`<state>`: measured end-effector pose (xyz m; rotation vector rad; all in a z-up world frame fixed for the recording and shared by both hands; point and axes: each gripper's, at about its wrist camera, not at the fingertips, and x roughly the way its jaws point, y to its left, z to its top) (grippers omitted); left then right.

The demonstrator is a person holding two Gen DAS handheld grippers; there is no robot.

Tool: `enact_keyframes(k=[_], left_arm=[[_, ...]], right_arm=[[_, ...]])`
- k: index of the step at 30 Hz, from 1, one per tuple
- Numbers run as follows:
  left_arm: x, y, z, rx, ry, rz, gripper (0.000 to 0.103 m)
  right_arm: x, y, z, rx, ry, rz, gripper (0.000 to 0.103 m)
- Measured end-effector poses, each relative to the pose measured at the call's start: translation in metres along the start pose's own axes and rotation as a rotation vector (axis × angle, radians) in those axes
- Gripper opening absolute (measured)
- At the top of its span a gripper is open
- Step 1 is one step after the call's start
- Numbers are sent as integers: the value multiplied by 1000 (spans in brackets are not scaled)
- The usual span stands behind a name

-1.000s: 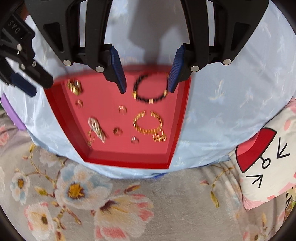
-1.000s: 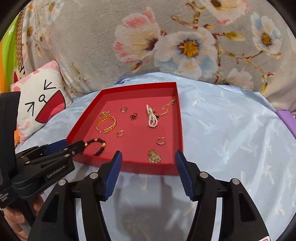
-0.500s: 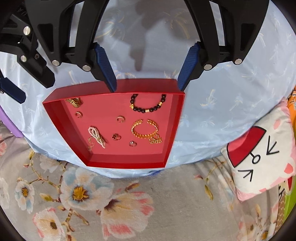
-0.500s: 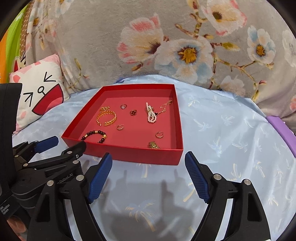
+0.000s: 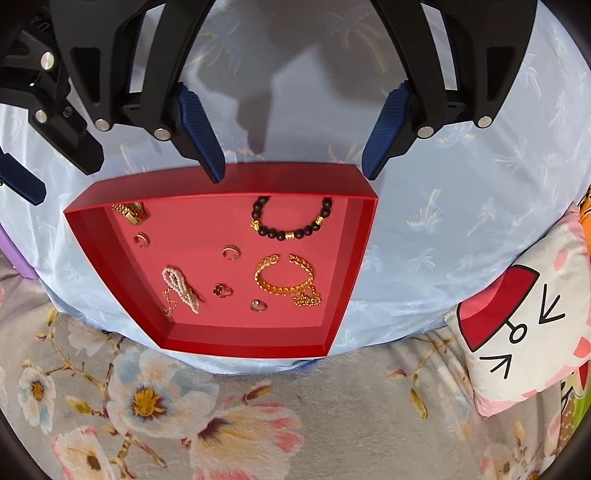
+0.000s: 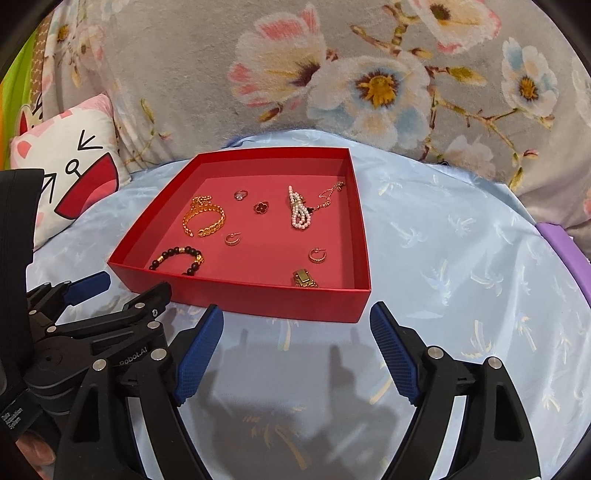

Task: Organize jewelry

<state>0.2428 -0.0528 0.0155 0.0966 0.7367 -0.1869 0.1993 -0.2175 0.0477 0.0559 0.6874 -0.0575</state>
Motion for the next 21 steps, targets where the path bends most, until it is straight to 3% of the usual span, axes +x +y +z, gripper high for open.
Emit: enact_keyframes(k=[8, 21], left_arm=[[-5, 0, 6, 7, 5, 39, 84], [-12, -1, 10, 43, 17, 81, 87]], right_arm=[[0, -2, 7, 11, 20, -9, 85], [-7, -1, 8, 5, 14, -27, 85]])
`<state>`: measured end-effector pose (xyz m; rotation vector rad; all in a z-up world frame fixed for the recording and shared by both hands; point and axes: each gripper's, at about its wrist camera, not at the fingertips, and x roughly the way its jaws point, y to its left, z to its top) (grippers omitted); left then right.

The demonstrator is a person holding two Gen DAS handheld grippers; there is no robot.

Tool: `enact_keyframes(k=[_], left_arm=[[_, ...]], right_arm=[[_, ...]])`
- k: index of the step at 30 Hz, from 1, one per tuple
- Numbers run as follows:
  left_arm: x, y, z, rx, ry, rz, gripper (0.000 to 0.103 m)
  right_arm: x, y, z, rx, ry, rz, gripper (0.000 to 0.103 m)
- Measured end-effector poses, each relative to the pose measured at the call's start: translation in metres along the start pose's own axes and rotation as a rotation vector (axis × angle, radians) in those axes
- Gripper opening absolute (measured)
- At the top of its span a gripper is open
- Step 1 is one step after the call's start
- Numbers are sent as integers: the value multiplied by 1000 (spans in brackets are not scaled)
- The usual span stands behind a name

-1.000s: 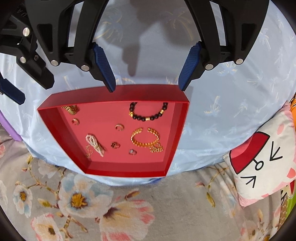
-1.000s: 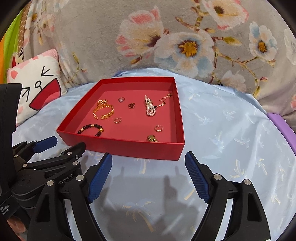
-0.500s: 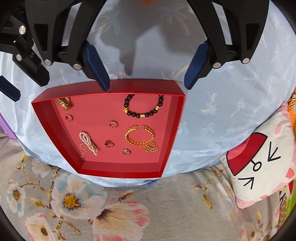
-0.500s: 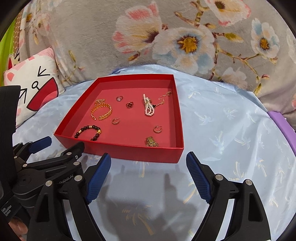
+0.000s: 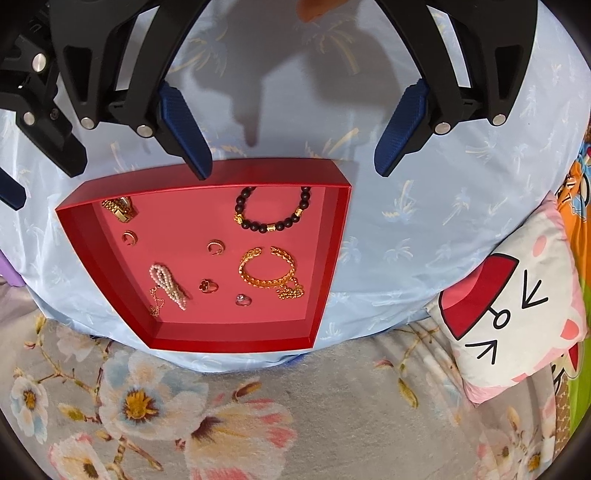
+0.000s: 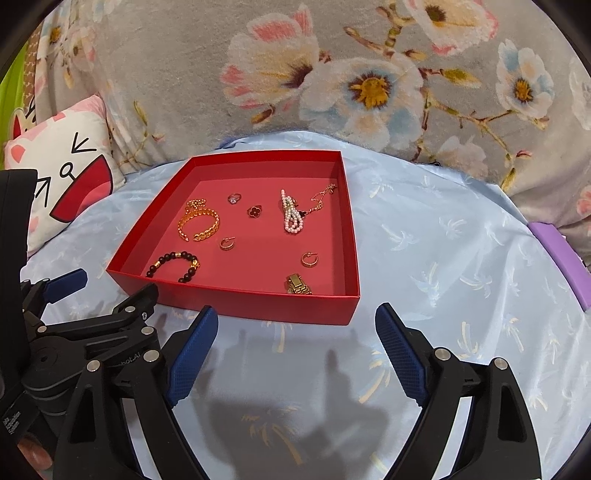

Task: Organize jewelry

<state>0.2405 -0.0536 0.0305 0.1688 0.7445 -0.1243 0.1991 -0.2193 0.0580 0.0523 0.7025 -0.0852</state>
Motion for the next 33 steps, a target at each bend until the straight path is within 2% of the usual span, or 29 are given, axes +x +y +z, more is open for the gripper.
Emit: enact_keyframes(k=[7, 33], left_arm=[[-2, 1, 2, 4, 32, -20, 88], [0, 3, 1, 9, 39, -21, 90]], right_arm=[[-5, 0, 2, 1, -8, 2, 86], [-6, 1, 2, 0, -7, 1, 86]])
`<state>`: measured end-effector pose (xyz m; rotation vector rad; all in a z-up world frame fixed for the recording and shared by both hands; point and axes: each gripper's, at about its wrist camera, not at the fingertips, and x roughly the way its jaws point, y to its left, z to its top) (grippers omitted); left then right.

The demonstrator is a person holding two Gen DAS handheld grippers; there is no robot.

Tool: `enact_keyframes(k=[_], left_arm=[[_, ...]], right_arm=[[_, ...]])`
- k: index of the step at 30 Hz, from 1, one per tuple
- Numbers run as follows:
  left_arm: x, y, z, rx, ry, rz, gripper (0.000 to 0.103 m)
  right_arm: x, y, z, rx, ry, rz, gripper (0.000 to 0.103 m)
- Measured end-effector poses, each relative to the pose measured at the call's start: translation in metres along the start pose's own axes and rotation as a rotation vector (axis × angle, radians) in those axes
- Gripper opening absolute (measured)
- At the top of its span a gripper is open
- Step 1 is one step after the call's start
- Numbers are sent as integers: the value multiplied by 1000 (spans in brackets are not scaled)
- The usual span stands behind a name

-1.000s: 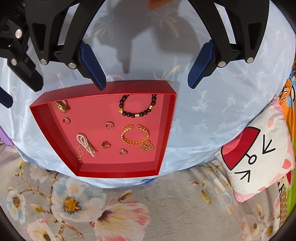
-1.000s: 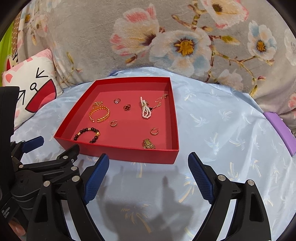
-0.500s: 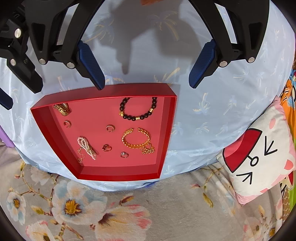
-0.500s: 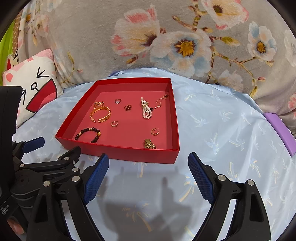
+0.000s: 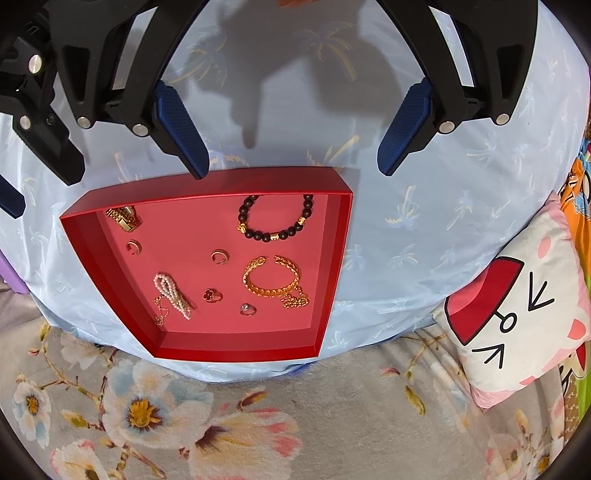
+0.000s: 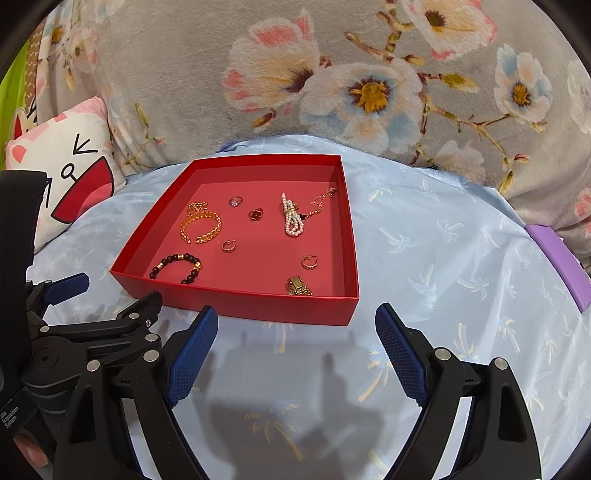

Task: Organize jewelry

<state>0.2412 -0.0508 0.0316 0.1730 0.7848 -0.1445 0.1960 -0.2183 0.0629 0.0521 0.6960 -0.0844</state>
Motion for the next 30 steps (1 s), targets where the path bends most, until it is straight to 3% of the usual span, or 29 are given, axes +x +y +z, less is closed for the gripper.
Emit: enact_keyframes(k=[30], left_arm=[[-1, 3, 0, -1, -3, 12, 92]], right_arm=[[-1, -1, 0, -2, -1, -1, 86]])
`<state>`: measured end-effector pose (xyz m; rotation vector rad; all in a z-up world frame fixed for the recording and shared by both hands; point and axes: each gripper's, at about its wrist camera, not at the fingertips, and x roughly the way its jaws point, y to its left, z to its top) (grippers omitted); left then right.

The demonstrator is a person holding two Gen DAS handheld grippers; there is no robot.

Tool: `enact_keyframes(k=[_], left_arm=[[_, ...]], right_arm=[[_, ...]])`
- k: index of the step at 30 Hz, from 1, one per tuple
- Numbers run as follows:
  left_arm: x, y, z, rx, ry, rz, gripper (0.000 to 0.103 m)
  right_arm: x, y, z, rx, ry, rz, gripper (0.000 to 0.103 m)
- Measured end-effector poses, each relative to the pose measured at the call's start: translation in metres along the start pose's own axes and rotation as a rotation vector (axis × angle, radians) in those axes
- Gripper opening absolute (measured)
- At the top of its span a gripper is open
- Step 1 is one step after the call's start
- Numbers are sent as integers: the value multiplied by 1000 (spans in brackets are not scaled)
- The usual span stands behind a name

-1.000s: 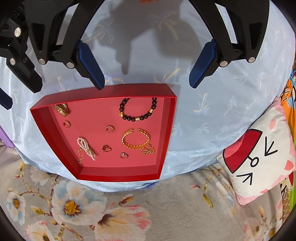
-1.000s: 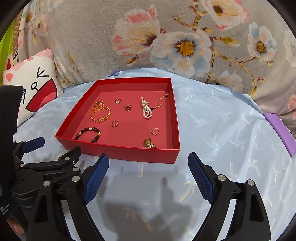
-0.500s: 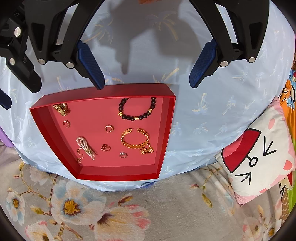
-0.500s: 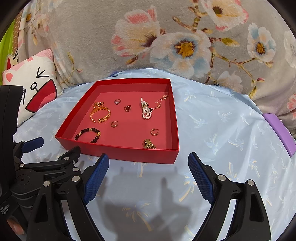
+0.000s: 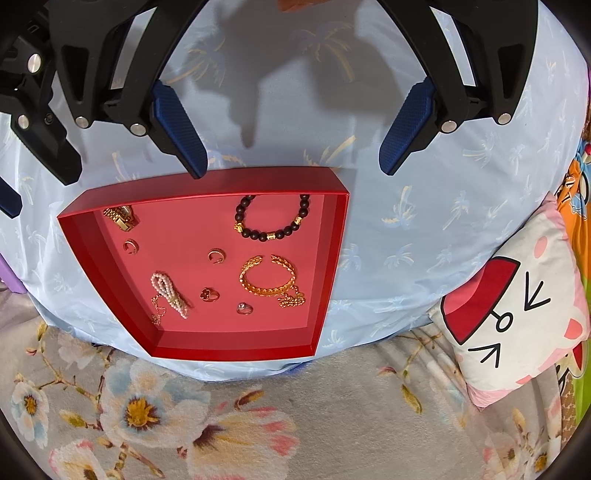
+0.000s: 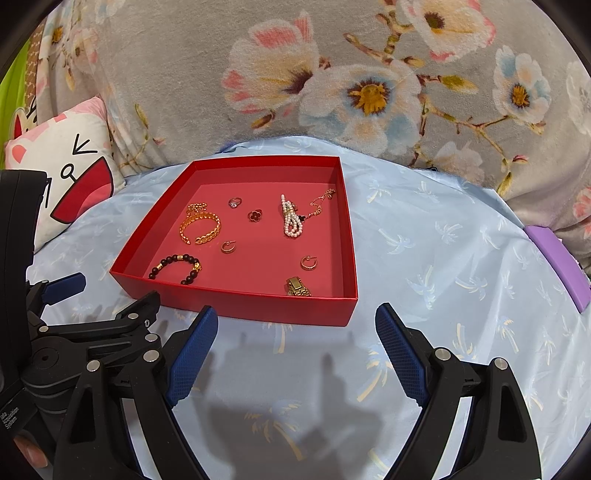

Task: Organize jewelry

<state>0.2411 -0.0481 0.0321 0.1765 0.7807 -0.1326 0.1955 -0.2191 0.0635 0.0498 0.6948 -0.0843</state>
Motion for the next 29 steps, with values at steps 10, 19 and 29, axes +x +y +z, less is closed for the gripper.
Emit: enact_keyframes(k=[10, 19, 29], left_arm=[[0, 1, 0, -2, 0, 10, 94], [3, 2, -3, -15, 12, 21, 94], [0, 0, -2, -2, -16, 32, 94]], right_arm=[[1, 1, 0, 0, 1, 0, 86], [3, 1, -2, -6, 9, -3, 86], [5, -1, -2, 1, 7, -1, 86]])
